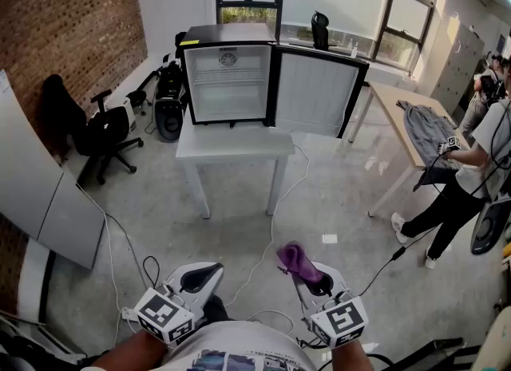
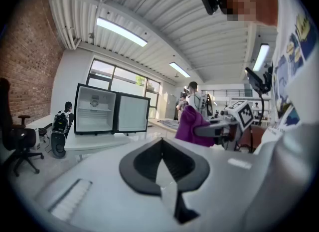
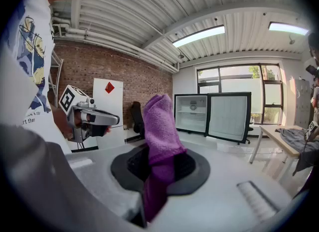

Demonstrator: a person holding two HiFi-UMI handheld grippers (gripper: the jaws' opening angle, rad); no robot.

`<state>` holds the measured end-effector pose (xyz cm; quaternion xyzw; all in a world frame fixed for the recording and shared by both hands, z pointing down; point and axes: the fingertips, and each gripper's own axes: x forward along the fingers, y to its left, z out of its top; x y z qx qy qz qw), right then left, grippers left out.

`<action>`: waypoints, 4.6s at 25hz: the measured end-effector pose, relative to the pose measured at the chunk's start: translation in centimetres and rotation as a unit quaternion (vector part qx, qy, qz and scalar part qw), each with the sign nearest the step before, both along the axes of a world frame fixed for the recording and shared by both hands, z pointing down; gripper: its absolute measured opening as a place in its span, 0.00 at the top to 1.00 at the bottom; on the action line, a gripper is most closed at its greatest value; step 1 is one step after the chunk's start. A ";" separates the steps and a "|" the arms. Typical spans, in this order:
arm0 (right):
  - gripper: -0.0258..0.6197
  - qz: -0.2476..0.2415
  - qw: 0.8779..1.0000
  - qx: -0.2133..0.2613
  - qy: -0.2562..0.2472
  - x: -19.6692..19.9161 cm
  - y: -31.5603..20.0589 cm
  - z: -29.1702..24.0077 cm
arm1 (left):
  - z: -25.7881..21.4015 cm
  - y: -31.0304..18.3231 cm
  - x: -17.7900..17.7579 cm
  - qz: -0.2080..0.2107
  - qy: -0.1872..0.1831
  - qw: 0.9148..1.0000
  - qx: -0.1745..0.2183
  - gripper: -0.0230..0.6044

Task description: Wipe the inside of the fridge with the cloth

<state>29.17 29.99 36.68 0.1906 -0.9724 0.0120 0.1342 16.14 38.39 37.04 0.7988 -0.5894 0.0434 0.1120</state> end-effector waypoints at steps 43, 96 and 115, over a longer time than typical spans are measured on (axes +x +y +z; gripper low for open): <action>0.88 0.026 0.998 -0.054 0.005 -17.4 -12.5 0.4 | -1.0 -13.0 -16.9 0.023 0.012 1.000 -0.015 0.96; 0.88 -0.326 0.942 0.077 -0.005 -60.9 -41.9 -3.7 | -5.1 -34.3 -39.6 -0.147 -0.015 0.989 0.011 0.95; 0.88 -0.273 0.957 0.091 0.028 -68.0 -49.6 -3.2 | -4.6 -35.4 -39.7 -0.189 -0.013 0.982 0.006 0.95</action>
